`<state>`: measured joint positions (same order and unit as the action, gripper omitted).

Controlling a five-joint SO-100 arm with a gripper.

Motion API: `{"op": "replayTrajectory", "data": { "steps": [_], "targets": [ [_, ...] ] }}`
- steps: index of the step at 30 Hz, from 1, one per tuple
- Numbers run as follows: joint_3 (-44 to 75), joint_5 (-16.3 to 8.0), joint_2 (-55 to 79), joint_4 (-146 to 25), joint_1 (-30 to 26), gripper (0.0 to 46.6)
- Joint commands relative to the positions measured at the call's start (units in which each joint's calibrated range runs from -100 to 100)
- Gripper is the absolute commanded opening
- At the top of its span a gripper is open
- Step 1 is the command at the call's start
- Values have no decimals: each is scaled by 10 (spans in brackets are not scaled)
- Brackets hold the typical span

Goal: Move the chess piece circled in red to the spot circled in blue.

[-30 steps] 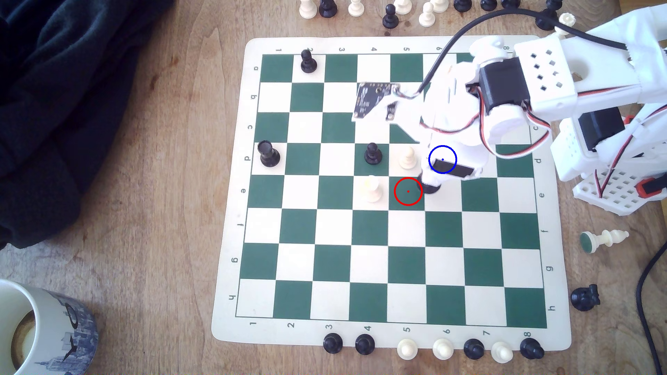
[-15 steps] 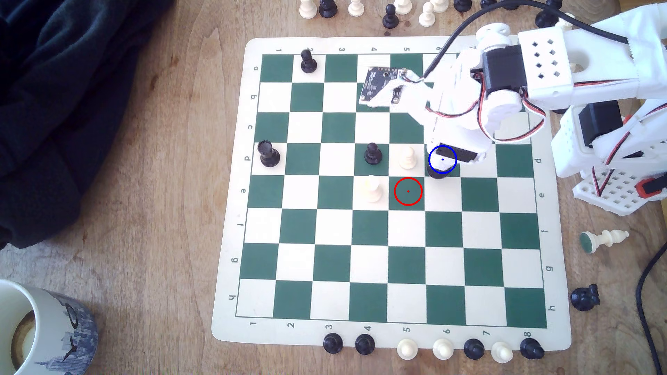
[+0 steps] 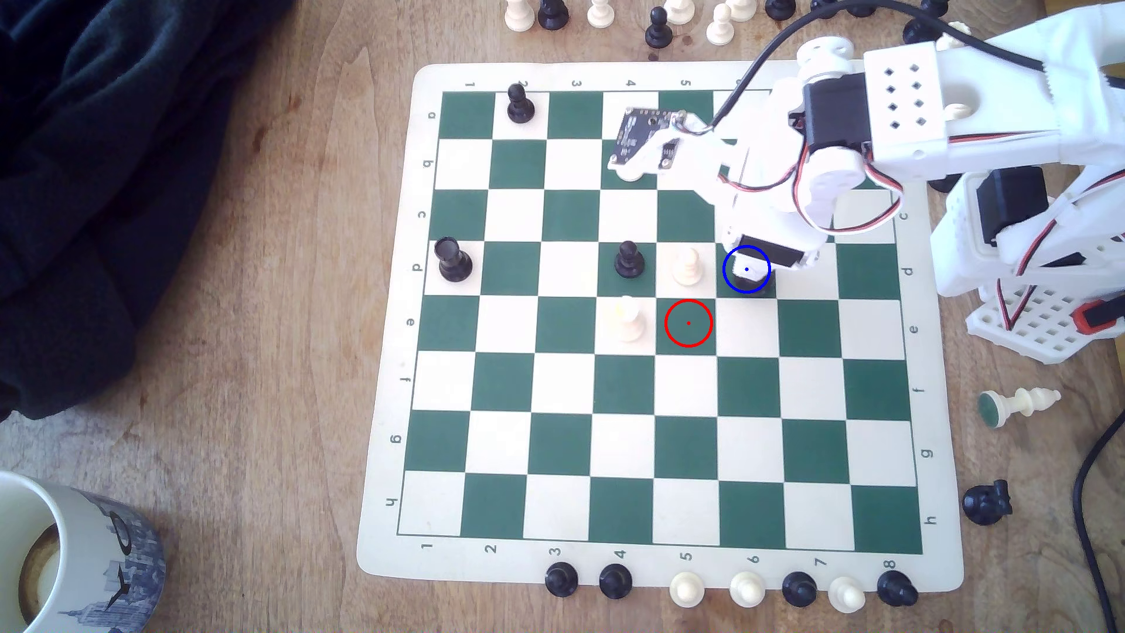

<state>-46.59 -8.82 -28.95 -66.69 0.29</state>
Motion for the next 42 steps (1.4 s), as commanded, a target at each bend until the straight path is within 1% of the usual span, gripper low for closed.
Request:
{"op": "replayTrajectory", "data": {
  "steps": [1, 19, 42],
  "targets": [
    [8, 3, 0, 7, 5, 2],
    [-17, 10, -6, 29, 13, 2],
    [-28, 10, -8, 34, 9, 5]
  ]
}}
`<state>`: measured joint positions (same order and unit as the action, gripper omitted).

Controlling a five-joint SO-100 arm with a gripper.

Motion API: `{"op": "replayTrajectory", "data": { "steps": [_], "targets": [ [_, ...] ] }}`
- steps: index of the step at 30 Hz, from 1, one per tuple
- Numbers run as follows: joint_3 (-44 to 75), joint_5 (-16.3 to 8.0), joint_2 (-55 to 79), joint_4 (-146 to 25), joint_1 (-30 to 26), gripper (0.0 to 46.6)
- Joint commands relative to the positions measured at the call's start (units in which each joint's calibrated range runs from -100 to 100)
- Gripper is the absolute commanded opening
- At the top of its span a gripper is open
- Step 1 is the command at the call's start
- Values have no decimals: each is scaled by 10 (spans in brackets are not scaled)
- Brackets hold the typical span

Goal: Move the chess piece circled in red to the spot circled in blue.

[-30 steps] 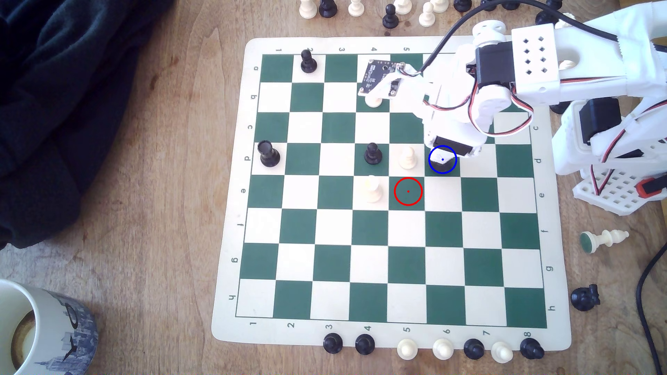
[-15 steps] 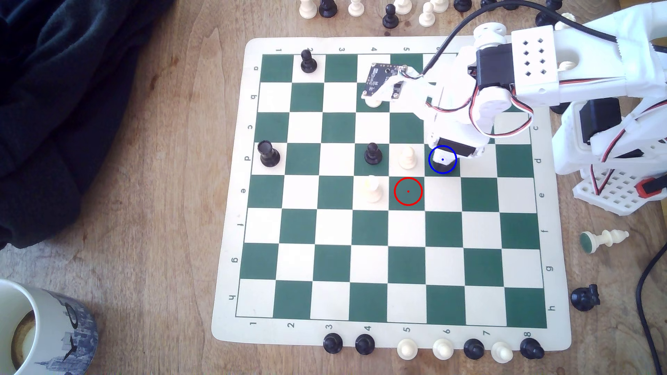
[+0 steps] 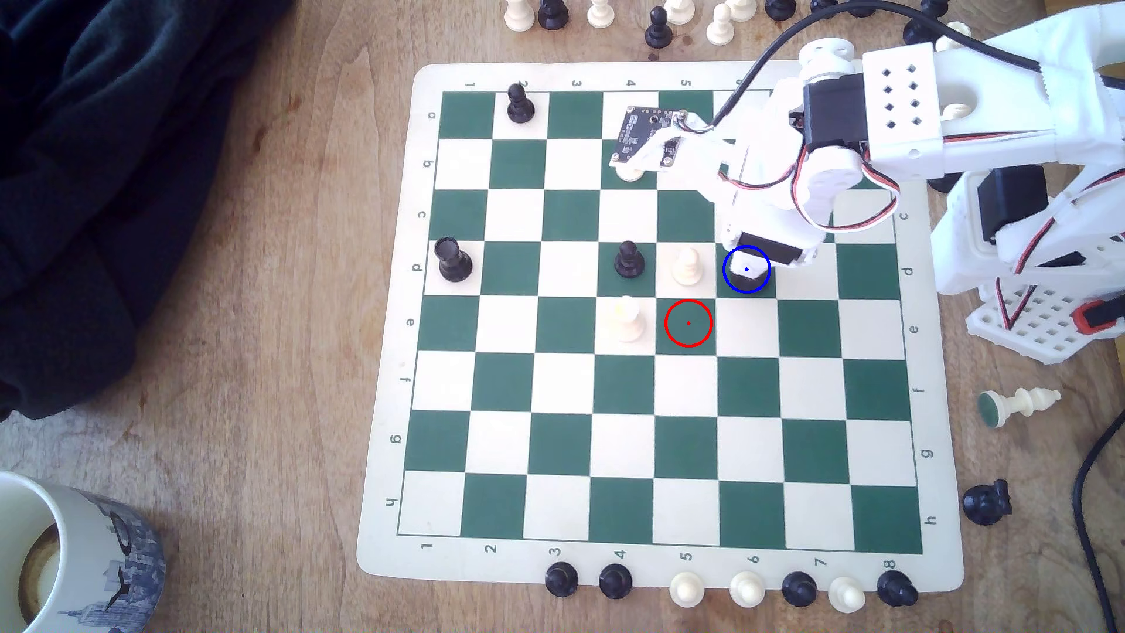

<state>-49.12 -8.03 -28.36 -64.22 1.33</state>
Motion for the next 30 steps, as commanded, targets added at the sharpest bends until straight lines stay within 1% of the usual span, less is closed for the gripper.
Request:
{"op": "replayTrajectory", "data": {
  "steps": [1, 6, 9, 10, 12, 13, 14, 25, 28, 30],
  "targets": [
    [-4, 2, -15, 9, -1, 11],
    [-9, 2, -19, 9, -2, 21],
    [-14, 2, -25, 9, -2, 42],
    [-15, 2, -27, 9, -2, 57],
    [-15, 2, -33, 3, -2, 178],
    [-15, 2, -36, 0, -2, 207],
    [-15, 2, -39, -2, -2, 218],
    [-20, 2, -91, -45, 1, 224],
    [-24, 2, -121, -69, 0, 223],
    [-30, 2, -167, -103, -5, 221]
  ]
}}
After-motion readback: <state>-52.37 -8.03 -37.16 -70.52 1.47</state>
